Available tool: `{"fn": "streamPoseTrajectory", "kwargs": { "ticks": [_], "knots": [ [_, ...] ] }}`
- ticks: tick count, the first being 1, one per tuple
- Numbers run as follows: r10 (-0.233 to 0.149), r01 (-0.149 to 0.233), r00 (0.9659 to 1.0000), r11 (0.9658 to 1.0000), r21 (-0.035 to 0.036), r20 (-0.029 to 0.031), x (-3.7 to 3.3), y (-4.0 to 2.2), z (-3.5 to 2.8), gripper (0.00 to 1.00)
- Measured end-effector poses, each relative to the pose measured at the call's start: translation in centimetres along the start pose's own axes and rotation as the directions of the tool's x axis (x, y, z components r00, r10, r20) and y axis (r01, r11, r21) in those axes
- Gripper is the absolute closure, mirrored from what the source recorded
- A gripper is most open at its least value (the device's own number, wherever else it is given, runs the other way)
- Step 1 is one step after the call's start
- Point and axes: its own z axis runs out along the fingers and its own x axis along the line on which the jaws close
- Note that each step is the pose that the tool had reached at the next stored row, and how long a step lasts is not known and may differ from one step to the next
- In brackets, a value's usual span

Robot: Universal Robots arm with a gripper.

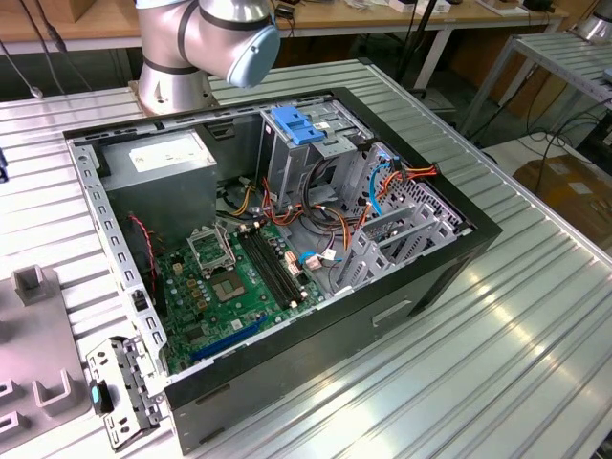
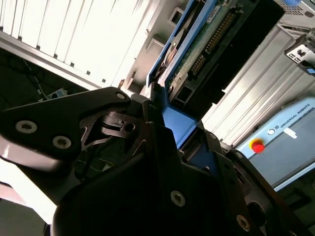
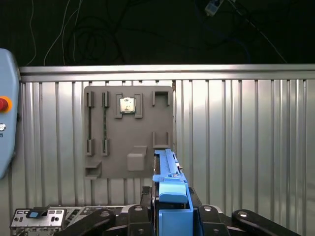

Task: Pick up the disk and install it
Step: 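Pick up the disk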

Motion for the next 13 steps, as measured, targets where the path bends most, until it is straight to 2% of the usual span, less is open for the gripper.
{"fn": "streamPoseTrajectory", "kwargs": {
  "ticks": [7,10,12,13],
  "knots": [
    [0.000,0.000,1.0000,1.0000,0.0000,0.0000,-0.04,-2.06,0.01,0.63],
    [0.000,0.000,1.0000,1.0000,0.0000,0.0000,-0.07,-4.11,0.03,0.63],
    [0.000,0.000,1.0000,1.0000,0.0000,0.0000,-0.09,-4.78,0.03,0.63],
    [0.000,0.000,1.0000,1.0000,0.0000,0.0000,-0.10,-5.47,0.03,0.63]
  ]
}}
